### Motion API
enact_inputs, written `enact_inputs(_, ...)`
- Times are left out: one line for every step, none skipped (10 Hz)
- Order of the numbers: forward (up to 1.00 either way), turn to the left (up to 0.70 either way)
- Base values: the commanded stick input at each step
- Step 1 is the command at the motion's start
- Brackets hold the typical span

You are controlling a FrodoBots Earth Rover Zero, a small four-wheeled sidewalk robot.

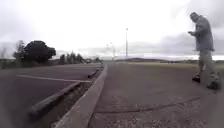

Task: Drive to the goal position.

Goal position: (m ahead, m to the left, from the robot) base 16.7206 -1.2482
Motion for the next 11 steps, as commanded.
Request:
enact_inputs(1.00,0.00)
enact_inputs(1.00,0.00)
enact_inputs(1.00,0.00)
enact_inputs(1.00,0.00)
enact_inputs(1.00,-0.40)
enact_inputs(1.00,-0.40)
enact_inputs(1.00,-0.40)
enact_inputs(1.00,0.00)
enact_inputs(1.00,0.00)
enact_inputs(1.00,0.00)
enact_inputs(1.00,0.00)
